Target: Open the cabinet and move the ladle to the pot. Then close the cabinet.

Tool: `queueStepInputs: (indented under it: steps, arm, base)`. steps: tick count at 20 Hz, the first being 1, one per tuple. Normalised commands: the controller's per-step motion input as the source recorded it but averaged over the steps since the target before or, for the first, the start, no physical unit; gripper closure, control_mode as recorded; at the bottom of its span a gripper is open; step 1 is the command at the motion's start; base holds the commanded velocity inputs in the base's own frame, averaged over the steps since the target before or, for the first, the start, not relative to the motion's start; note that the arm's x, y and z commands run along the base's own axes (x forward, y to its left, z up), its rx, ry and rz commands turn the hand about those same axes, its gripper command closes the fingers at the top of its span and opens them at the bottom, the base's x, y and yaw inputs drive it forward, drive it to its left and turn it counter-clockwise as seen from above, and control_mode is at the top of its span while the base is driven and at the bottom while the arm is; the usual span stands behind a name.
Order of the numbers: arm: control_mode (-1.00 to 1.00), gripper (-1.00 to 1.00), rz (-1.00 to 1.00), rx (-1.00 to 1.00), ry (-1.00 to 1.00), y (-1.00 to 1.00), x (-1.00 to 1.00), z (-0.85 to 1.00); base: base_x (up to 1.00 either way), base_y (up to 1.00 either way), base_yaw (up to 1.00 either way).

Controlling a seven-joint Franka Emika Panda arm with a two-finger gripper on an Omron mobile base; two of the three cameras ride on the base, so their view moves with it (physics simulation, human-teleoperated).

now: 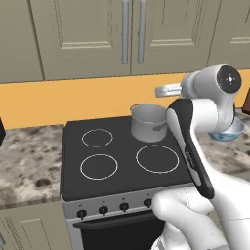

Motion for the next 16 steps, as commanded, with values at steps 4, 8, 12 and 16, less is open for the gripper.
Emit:
queueStepInputs:
  steps: [4,8,12,16]
  arm:
    - [-1.0,-1.0,0.0,-0.02,-0.17,0.23,-0.09,0.79]
    - [-1.0,-1.0,0.0,-0.05,-0.12,0.29,-0.1,0.73]
    - [-1.0,-1.0,0.0,-0.06,-0.05,0.24,-0.02,0.61]
    - [-1.0,-1.0,0.0,-0.04,0.0,0.2,0.0,0.48]
  base:
    - [0.0,0.0,0.0]
    - [0.0,0.0,0.0]
    - [0.0,0.0,0.0]
    - [0.0,0.0,0.0]
